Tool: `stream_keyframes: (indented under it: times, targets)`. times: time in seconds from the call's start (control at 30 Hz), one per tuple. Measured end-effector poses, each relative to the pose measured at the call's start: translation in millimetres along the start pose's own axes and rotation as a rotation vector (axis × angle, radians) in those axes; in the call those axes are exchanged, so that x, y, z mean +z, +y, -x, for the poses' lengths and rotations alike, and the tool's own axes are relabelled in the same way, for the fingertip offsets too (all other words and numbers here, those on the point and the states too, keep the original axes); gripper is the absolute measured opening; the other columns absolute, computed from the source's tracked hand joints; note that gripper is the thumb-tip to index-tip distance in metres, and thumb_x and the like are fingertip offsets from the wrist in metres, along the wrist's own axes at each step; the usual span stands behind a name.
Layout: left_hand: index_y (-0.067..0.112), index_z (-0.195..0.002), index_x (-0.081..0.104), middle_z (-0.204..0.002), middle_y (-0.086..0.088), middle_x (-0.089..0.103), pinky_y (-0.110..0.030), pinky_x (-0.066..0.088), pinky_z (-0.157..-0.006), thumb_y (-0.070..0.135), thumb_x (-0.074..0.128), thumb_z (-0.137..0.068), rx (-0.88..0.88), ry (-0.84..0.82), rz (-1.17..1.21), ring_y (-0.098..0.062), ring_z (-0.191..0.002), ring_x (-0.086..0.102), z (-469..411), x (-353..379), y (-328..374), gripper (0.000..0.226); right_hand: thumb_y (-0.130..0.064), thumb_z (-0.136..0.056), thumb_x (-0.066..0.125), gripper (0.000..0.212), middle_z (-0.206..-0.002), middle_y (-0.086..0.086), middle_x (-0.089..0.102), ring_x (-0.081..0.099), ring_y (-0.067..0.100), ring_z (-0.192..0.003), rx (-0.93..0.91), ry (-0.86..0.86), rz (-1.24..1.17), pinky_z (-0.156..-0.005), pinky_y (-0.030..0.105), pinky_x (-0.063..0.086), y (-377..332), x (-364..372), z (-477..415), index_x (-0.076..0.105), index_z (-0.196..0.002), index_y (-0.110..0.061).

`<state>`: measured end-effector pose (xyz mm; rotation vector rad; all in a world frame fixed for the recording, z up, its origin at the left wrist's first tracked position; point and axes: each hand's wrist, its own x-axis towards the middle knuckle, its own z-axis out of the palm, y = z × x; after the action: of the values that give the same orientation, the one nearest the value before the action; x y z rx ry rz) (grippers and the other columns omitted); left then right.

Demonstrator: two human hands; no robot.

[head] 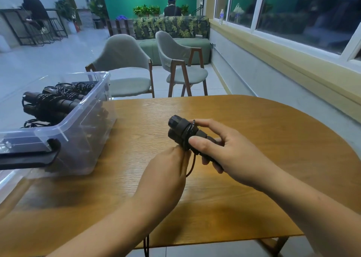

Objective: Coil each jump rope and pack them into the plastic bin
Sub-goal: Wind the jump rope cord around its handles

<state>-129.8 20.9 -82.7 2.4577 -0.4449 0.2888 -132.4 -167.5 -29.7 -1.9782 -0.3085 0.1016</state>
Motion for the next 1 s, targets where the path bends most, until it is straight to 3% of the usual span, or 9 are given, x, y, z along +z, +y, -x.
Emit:
stream_keyframes:
  times: [0.13,0.23,0.33,0.43,0.57,0.7,0.83,1.0]
  targets:
    - [0.037,-0.102,0.051,-0.087,0.013,0.061,-0.015,0.038,-0.056,0.029,0.043,-0.110,0.056,-0.038,-0.093,-0.005,-0.070,0.054,-3.5,1.9,-1.6,0.014,-0.063,-0.096,0.062,0.048,-0.089,-0.018,0.072,0.068,0.003,-0.080,-0.036,0.099,0.198,-0.073,0.028,0.054,6.5,7.7,0.9,0.051,-0.143,-0.063]
    - [0.028,-0.110,0.060,-0.089,0.012,0.061,-0.015,0.037,-0.057,0.032,0.042,-0.110,0.056,-0.090,-0.071,-0.006,-0.071,0.053,-2.5,0.0,3.3,0.019,-0.069,-0.094,0.057,0.053,-0.099,-0.024,0.070,0.064,0.002,-0.086,-0.055,0.133,0.368,-0.075,0.024,0.052,9.2,12.4,-0.3,0.044,-0.146,-0.067]
    - [0.029,-0.091,0.061,-0.078,0.011,0.059,-0.018,0.034,-0.056,0.027,0.046,-0.108,0.083,-0.120,-0.075,-0.007,-0.064,0.049,-5.3,-5.6,6.0,0.022,-0.072,-0.095,0.053,0.059,-0.099,-0.024,0.068,0.062,0.004,-0.085,-0.082,0.133,0.477,-0.075,0.026,0.050,10.6,12.8,-2.8,0.039,-0.152,-0.064]
    - [0.026,-0.067,0.047,-0.056,0.007,0.050,-0.021,0.034,-0.052,0.022,0.051,-0.102,0.049,-0.091,-0.030,-0.010,-0.060,0.051,-10.8,-14.8,3.3,0.036,-0.072,-0.095,0.049,0.059,-0.096,-0.018,0.071,0.064,0.007,-0.085,-0.092,0.128,0.500,-0.079,0.034,0.054,9.8,12.3,-4.5,0.038,-0.153,-0.062]
    - [0.022,-0.075,0.065,-0.060,0.001,0.061,-0.026,0.034,-0.050,0.035,0.059,-0.100,0.049,-0.107,0.038,-0.017,-0.059,0.056,-13.5,-22.6,-1.1,0.029,-0.075,-0.095,0.043,0.062,-0.096,-0.014,0.071,0.065,0.012,-0.086,-0.064,0.108,0.577,-0.080,0.039,0.056,10.0,13.0,-6.6,0.033,-0.155,-0.062]
    - [0.029,-0.089,0.073,-0.073,0.010,0.070,-0.032,0.051,-0.059,0.049,0.064,-0.097,0.085,-0.160,0.055,-0.007,-0.068,0.066,-15.2,-29.1,-3.5,0.024,-0.075,-0.098,0.044,0.059,-0.104,-0.018,0.071,0.065,0.009,-0.091,-0.001,0.061,0.603,-0.080,0.035,0.057,10.7,7.4,-7.4,0.031,-0.155,-0.066]
    - [0.034,-0.089,0.075,-0.071,0.015,0.068,-0.021,0.048,-0.057,0.049,0.069,-0.094,0.117,-0.174,-0.023,-0.002,-0.071,0.064,-19.7,-45.2,-5.0,0.017,-0.074,-0.100,0.048,0.056,-0.127,-0.020,0.071,0.065,0.008,-0.106,0.026,-0.021,0.654,-0.089,0.035,0.059,9.2,1.3,-7.7,0.036,-0.154,-0.064]
    - [0.037,-0.088,0.073,-0.077,0.018,0.069,-0.031,0.056,-0.065,0.060,0.066,-0.086,0.188,-0.272,-0.075,-0.002,-0.075,0.064,-23.1,-61.1,-9.2,0.024,-0.074,-0.099,0.050,0.051,-0.128,-0.023,0.068,0.064,0.003,-0.105,0.097,-0.236,0.621,-0.093,0.033,0.058,9.4,-6.2,-11.8,0.043,-0.150,-0.066]
